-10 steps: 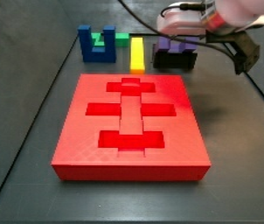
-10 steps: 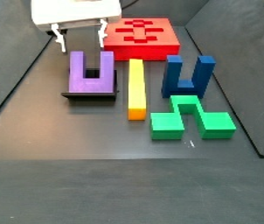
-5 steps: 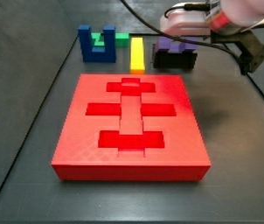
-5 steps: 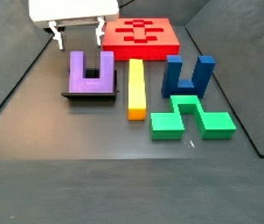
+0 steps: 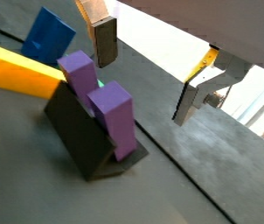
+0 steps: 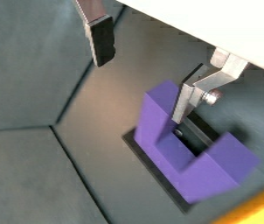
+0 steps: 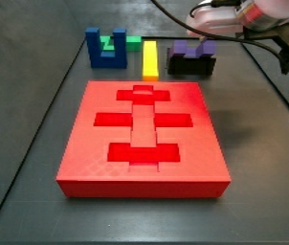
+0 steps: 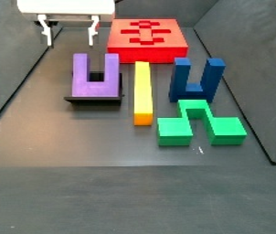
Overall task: Pick up the purple object. Move up. Place the purple object on the fixture. Regrasp the purple object. Move to above the board. Insert the purple object.
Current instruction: Regrasp the purple object.
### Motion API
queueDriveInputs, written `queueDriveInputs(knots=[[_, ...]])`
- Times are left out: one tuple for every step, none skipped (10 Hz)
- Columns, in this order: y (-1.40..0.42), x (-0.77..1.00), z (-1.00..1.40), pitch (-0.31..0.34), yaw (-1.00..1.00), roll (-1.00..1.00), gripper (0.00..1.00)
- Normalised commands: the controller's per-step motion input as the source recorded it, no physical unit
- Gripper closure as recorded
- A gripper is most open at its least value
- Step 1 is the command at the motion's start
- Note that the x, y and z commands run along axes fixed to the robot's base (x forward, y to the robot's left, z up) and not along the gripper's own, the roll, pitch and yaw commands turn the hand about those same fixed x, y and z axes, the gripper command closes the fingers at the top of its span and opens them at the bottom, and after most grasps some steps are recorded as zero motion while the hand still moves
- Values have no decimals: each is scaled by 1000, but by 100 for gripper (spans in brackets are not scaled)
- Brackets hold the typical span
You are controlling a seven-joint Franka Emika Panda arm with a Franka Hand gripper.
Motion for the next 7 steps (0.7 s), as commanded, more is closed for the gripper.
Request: queueDriveInputs(knots=[[-11, 49, -129, 97, 0, 446, 0], [0, 0, -174, 246, 0, 494, 0], [0, 0, -203, 291, 0, 483, 0], [0, 0, -240, 326, 0, 483, 0], [0, 0, -246, 334, 0, 460, 0], [0, 11, -300, 326, 6, 443, 0], [0, 37, -357, 257, 109, 263, 0]])
